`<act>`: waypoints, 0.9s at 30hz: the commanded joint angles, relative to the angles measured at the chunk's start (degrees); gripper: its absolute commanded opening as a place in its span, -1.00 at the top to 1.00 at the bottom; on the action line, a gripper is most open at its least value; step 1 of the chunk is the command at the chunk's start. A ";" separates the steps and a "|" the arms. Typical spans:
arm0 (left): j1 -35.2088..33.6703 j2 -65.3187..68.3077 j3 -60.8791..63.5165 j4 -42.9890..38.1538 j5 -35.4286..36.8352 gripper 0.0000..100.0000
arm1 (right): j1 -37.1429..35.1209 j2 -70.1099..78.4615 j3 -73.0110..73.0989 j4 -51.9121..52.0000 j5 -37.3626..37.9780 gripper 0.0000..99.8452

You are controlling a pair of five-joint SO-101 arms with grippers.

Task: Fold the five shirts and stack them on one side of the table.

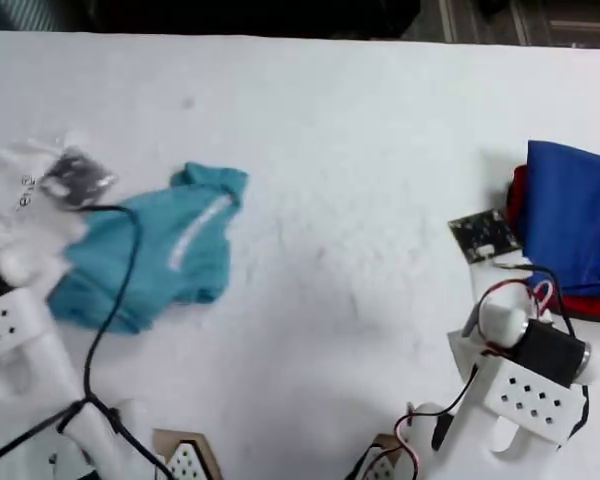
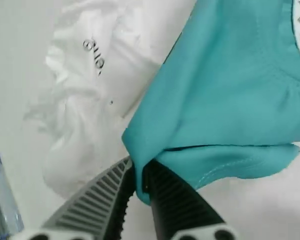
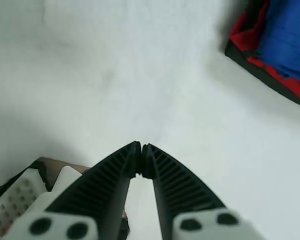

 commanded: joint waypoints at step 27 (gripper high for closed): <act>1.19 -0.92 15.56 -3.87 1.49 0.52 | -23.87 5.93 -3.08 0.31 -9.58 0.96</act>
